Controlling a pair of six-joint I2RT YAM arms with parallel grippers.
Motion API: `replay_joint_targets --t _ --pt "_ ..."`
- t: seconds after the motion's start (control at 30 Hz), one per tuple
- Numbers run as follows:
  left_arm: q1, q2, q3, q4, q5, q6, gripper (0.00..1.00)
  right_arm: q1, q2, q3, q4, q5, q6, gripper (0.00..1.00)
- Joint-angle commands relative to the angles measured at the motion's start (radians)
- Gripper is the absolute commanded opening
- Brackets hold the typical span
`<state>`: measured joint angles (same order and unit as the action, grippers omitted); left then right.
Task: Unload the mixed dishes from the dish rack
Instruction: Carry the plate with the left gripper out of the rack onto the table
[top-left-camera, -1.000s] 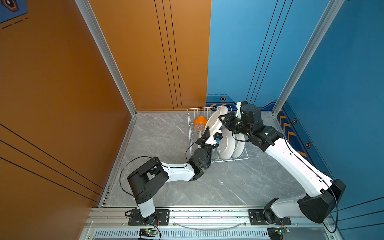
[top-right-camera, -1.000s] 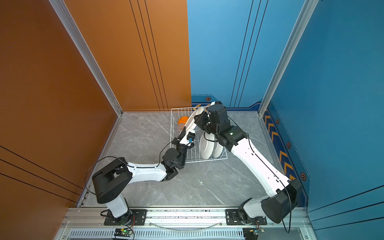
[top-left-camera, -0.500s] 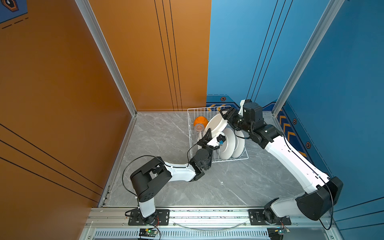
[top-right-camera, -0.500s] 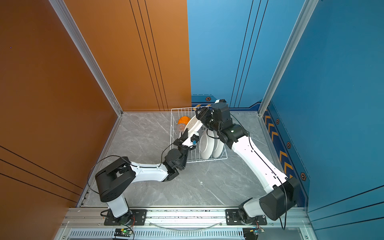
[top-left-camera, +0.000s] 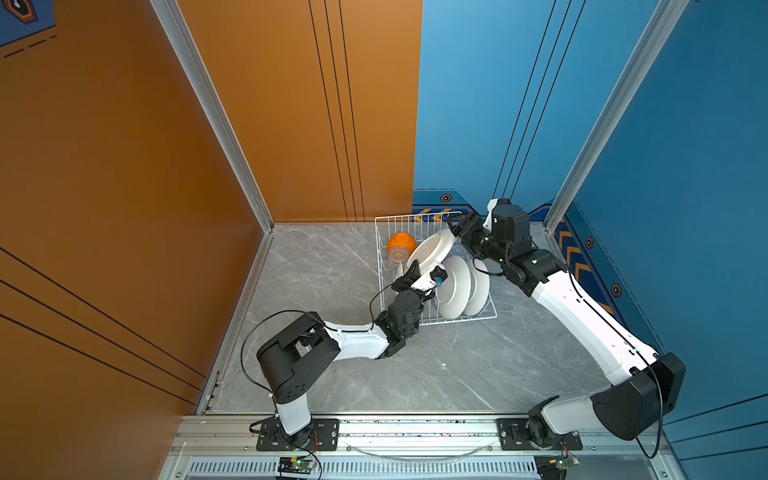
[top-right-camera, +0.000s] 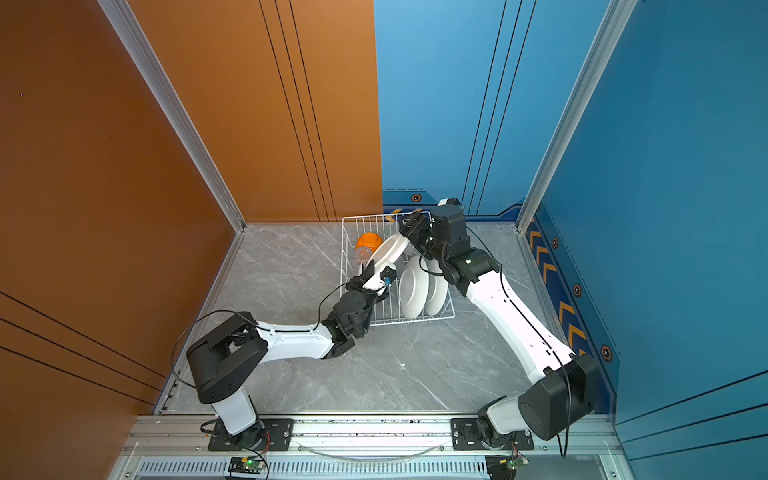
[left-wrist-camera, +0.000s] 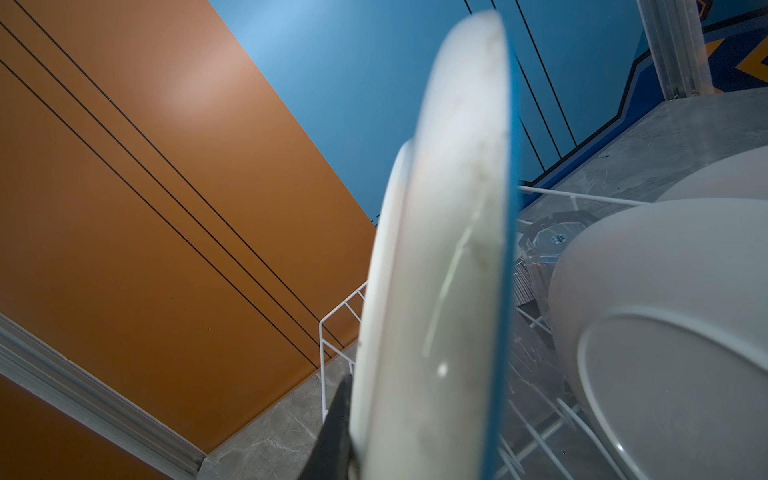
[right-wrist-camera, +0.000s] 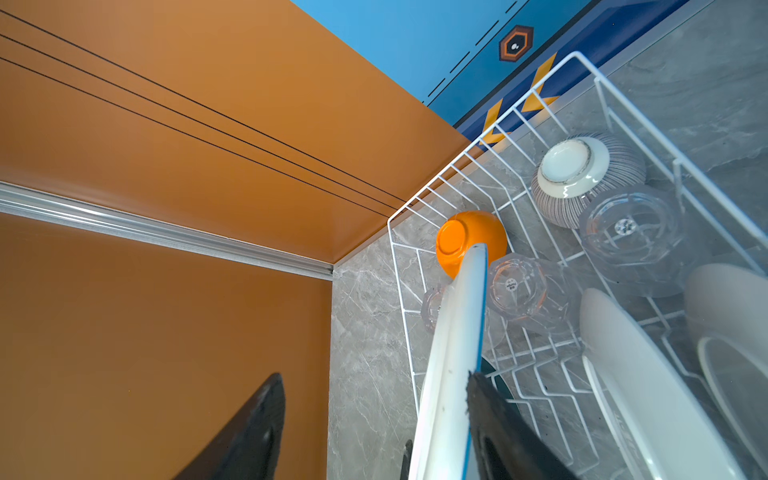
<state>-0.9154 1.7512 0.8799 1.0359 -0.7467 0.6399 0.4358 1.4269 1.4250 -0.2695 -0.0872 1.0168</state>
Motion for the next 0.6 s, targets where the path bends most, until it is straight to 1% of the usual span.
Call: replay_joint_targets --t 0.0,0.03,0.2,0.3,0.5,0.57 --pt "0.026 -0.09 0.067 0.042 0.013 -0.078 0.0 -0.011 -0.029 -0.019 0.03 -0.006 -0.035 0.7" --pt "0.036 -0.099 0.069 0.023 0.038 -0.097 0.0 -0.015 -0.03 -0.022 0.03 -0.007 -0.038 0.7" --pt "0.096 -0.151 0.098 -0.097 0.079 -0.231 0.0 -0.022 -0.042 -0.039 0.029 -0.023 -0.059 0.7" --pt "0.135 -0.181 0.139 -0.204 0.115 -0.306 0.0 -0.024 -0.056 -0.057 0.027 -0.033 -0.084 0.7" --pt "0.24 -0.256 0.2 -0.424 0.212 -0.534 0.0 -0.024 -0.107 -0.143 0.026 -0.032 -0.145 0.7" --pt "0.297 -0.288 0.203 -0.497 0.263 -0.631 0.0 -0.024 -0.129 -0.178 0.024 -0.025 -0.166 0.7"
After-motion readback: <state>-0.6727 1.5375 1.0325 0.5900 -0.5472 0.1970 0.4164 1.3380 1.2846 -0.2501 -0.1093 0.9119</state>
